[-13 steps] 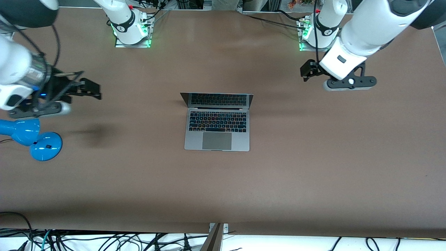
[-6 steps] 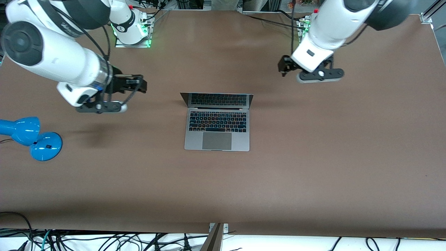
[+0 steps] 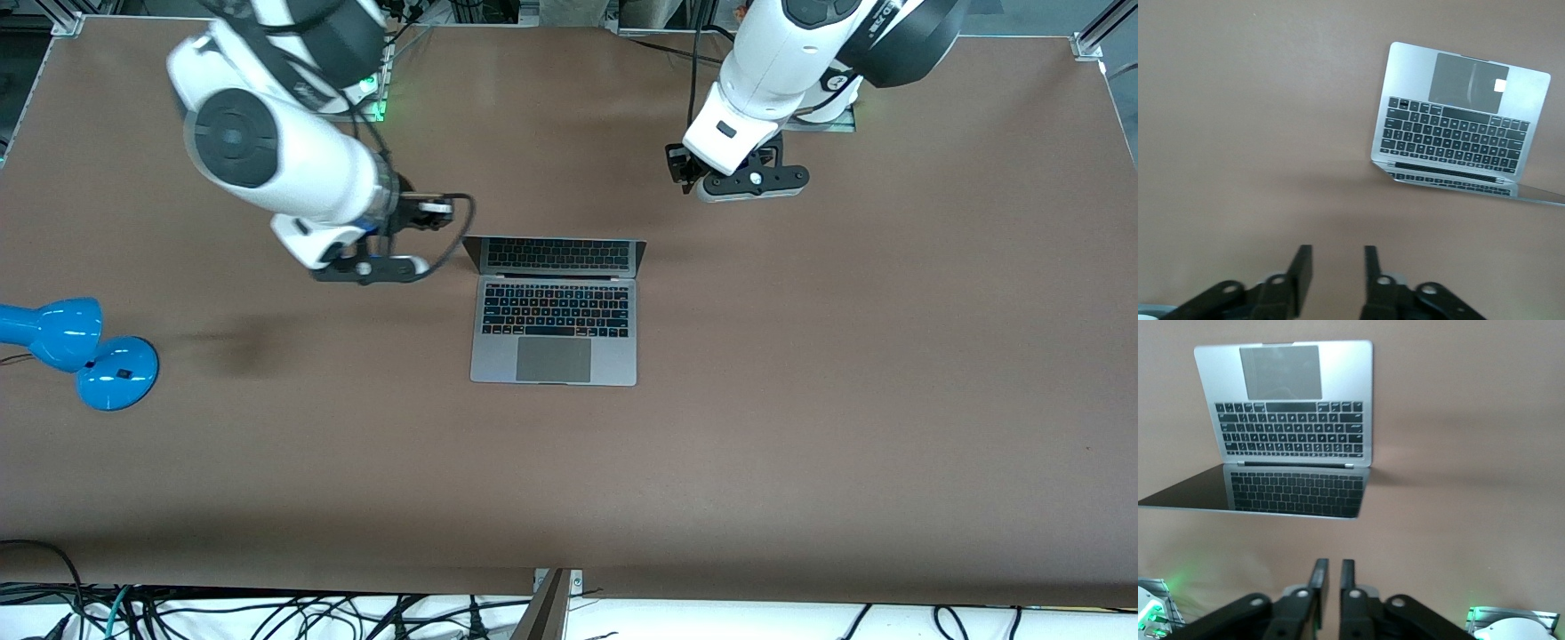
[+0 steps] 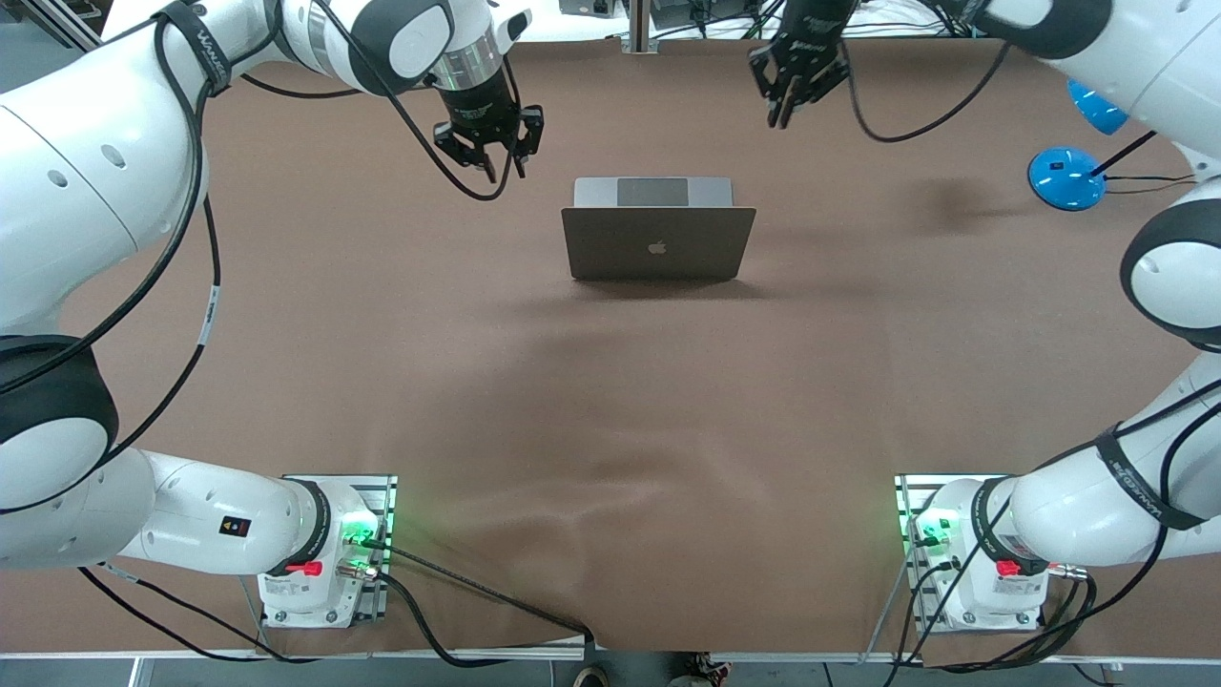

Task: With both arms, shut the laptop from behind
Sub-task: 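Move the right gripper and the left gripper toward the laptop screen's back, then lower both grippers behind the raised laptop screen, touching its back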

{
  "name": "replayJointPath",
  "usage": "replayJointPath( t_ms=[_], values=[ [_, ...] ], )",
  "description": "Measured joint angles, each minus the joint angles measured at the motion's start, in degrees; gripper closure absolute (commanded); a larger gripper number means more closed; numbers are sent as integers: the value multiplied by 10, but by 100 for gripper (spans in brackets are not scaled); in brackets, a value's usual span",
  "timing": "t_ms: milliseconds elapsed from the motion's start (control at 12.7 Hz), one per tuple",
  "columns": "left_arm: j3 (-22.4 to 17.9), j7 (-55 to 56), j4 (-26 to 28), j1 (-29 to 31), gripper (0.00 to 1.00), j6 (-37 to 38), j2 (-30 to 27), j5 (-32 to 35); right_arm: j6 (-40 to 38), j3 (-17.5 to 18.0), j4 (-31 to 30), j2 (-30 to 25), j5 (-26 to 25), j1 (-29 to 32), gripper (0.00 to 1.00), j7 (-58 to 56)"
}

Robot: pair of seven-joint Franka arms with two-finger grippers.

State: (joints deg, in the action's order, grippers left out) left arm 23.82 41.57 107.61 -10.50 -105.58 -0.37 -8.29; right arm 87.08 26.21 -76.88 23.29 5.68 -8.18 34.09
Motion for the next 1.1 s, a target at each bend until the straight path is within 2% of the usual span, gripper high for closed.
replayJointPath(
  t_ms=[550, 1099],
  values=[
    [38, 54, 8, 0, 100, -24, 15, -6, 13, 0, -7, 50, 0, -44, 100, 0],
    [52, 54, 8, -1, 100, -77, 101, -6, 13, 0, -35, 83, 0, -63, 100, 0]
  ],
)
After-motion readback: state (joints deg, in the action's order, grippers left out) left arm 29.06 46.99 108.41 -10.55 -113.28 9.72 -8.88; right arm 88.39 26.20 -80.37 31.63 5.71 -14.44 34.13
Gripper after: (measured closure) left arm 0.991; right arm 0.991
